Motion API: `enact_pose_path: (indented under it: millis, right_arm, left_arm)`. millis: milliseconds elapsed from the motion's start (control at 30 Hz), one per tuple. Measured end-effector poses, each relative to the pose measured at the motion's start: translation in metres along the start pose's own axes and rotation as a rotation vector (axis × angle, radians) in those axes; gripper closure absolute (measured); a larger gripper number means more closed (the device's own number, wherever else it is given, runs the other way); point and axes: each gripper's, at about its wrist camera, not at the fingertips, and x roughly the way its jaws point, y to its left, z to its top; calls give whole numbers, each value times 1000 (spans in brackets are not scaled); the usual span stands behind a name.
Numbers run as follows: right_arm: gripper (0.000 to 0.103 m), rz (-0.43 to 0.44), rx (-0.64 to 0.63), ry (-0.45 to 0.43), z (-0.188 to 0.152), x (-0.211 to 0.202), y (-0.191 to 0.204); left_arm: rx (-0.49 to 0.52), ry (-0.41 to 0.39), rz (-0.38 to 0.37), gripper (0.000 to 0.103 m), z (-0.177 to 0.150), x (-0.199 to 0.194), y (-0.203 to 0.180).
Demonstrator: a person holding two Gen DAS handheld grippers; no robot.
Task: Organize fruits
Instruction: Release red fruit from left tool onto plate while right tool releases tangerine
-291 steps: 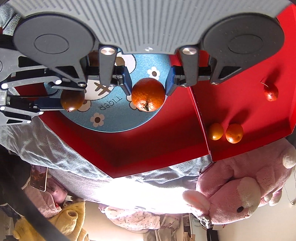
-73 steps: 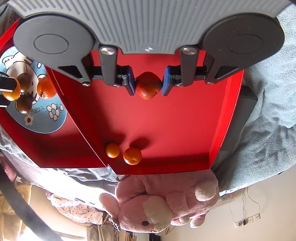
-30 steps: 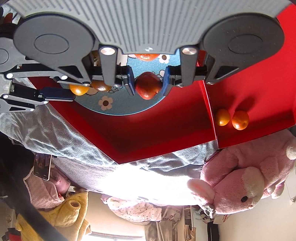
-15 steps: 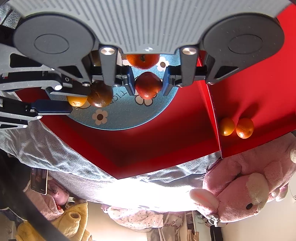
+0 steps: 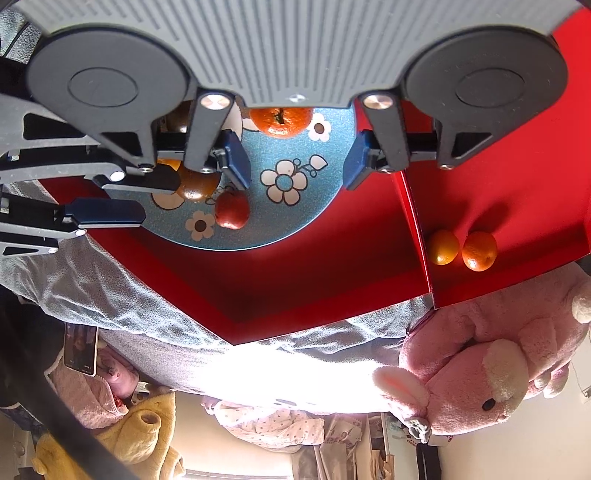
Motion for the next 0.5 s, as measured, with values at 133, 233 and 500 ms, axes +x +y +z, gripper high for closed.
enact_pose_path:
  millis: [133,233,500]
  right_arm:
    - [66,2,-8,-9,3,-2,4]
    - [66,9,-10,-21,7,-5,8]
    - [66,51,68,-39,19,-4,18]
  left_arm:
    - [-15,-16,-3,38,2,-8,7]
    - [-32,-27,-2,38,4,-13,13]
    - [-81,-53,23,38,11,-25,37]
